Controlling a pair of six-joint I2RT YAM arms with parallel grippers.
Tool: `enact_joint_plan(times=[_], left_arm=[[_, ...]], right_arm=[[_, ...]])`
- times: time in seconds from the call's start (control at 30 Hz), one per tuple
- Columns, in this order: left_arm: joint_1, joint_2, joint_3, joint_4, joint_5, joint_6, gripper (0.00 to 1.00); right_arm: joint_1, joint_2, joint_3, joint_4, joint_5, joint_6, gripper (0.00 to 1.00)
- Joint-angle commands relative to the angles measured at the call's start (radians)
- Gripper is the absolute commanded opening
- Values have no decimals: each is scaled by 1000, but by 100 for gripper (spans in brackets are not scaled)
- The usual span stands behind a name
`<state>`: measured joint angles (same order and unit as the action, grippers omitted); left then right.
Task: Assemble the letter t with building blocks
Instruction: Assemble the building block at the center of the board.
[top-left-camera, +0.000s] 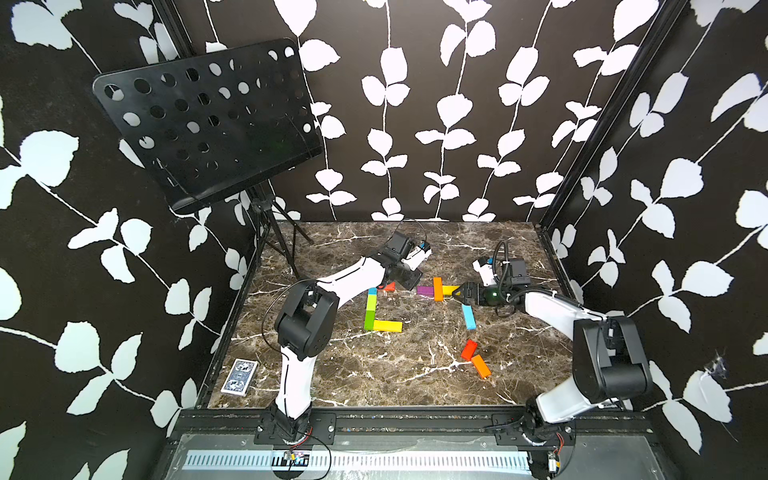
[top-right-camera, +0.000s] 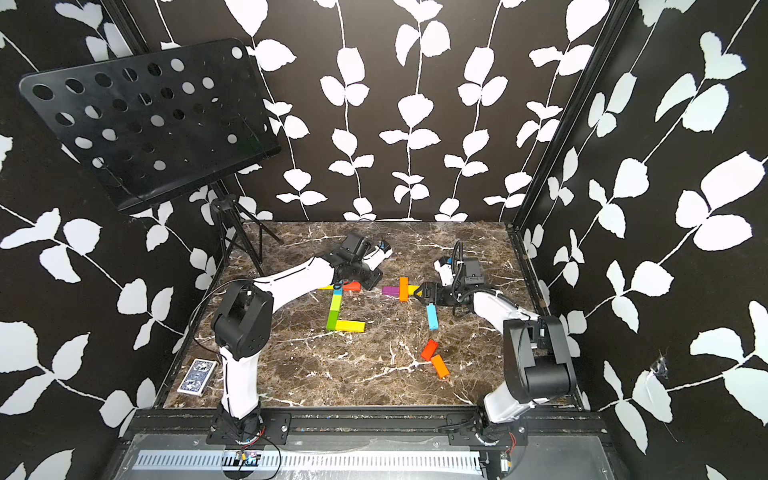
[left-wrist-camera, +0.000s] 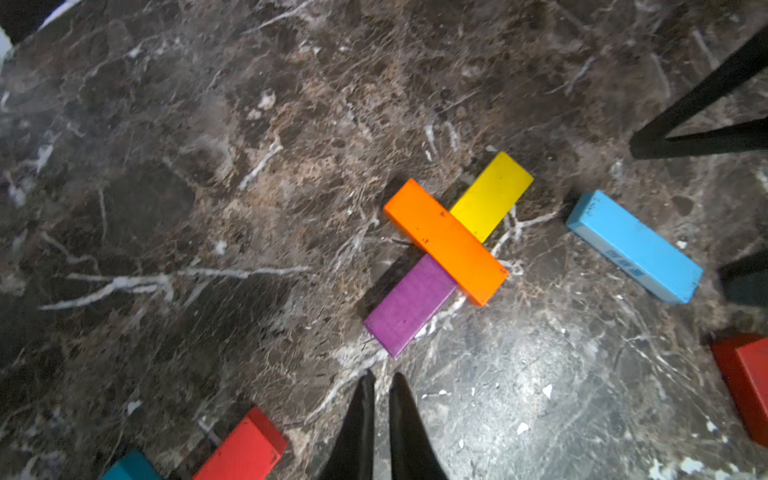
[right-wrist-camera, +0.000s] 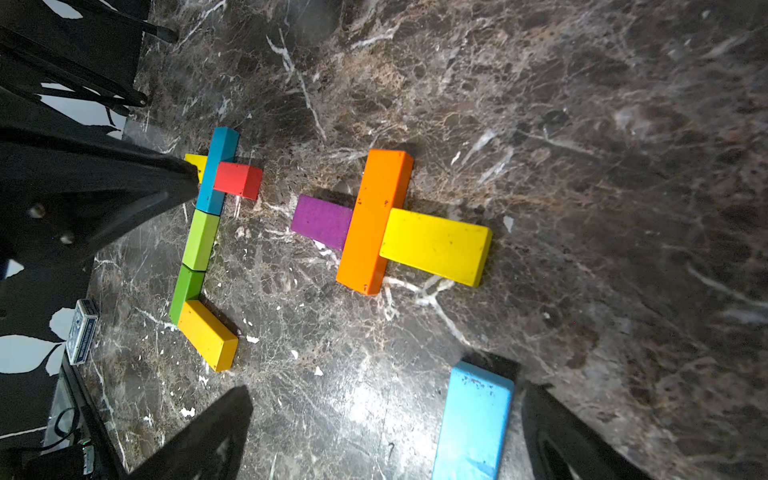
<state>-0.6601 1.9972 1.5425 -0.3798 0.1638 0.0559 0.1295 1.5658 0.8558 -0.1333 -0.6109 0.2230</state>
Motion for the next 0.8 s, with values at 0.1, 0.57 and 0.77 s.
enact_joint_plan(times=[0.1, 0.57, 0.77], left_arm=[[0, 32, -2, -83, -66, -200, 8], [-7, 178, 64, -70, -41, -355, 4], [-13, 202, 90, -90, -42, -366, 7]], right_arm=[[-4, 26, 28, 1, -25, -14, 99], [-5, 55, 22, 7, -33, -16, 99], [-4, 50, 20, 9, -35, -16, 99]])
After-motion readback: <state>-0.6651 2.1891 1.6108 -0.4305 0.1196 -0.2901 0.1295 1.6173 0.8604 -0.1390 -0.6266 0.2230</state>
